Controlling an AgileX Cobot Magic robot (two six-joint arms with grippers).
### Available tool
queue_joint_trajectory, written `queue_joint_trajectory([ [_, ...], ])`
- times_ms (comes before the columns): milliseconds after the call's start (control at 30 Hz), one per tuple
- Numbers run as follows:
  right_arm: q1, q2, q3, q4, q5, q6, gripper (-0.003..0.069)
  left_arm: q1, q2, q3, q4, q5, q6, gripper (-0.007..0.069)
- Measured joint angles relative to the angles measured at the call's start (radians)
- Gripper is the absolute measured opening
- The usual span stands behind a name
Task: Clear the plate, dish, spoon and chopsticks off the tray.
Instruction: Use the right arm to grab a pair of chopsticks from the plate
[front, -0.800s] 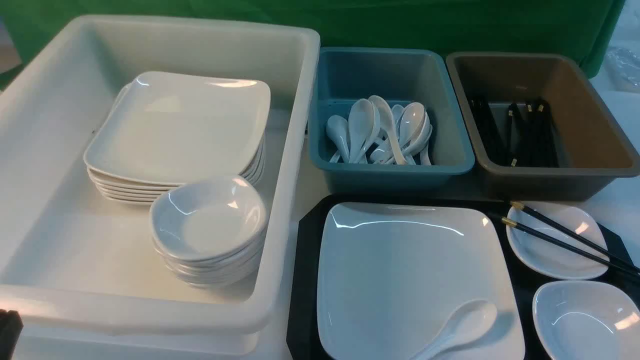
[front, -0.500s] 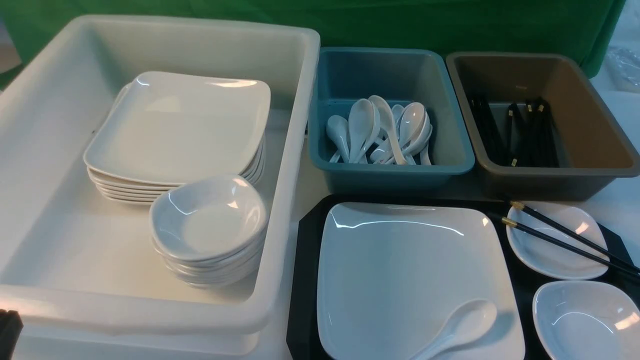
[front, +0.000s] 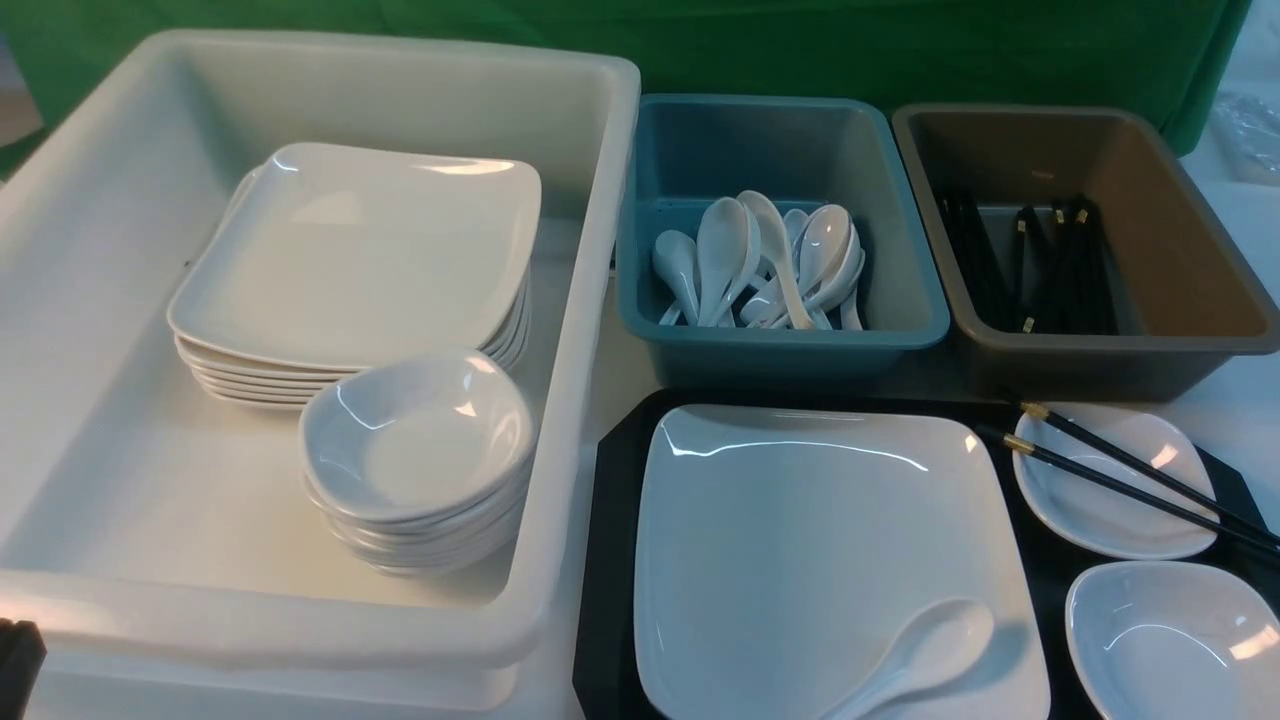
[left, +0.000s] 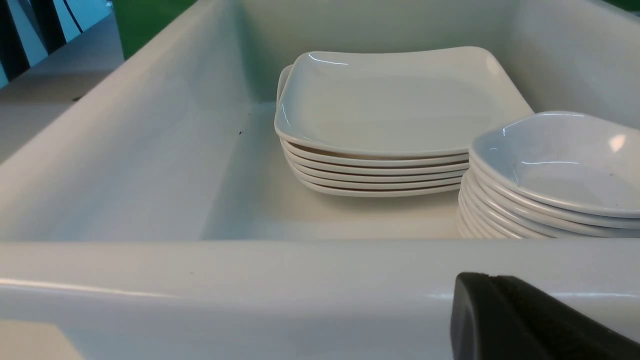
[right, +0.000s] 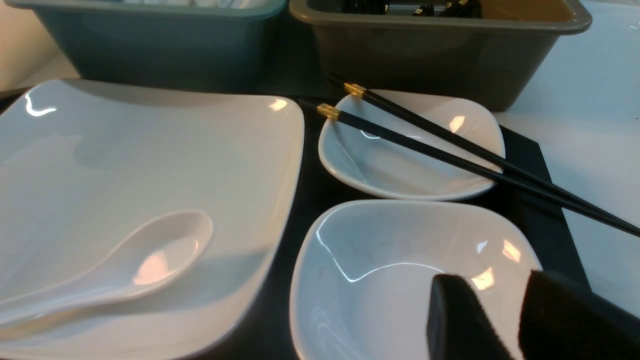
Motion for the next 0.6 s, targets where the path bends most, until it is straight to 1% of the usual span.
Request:
queue_joint_trajectory([
  [267,0.0,0.0,0.0,0.0,0.0,0.0,0.024,0.0,0.0,0.0,-0.003,-0.009,-0.004,0.002],
  [367,0.0,0.0,0.0,0.0,0.0,0.0,0.024,0.0,0.0,0.0,-0.12,-0.105,-0.082,0.002],
  [400,0.0,0.0,0.0,0.0,0.0,0.0,0.024,0.0,0.0,0.0,-0.132,-0.113,-0.09,0.002],
  [467,0.0,0.0,0.0,0.0,0.0,0.0,0.024,0.0,0.0,0.0,-0.277,-0.208,-0.195,0.002],
  [500,0.0,0.0,0.0,0.0,0.0,0.0,0.024,0.0,0.0,0.0,-0.317,-0.237,-0.226,0.002],
  [600,0.0,0.0,0.0,0.0,0.0,0.0,0.024,0.0,0.0,0.0,-0.373,-0.324,-0.275,0.002],
])
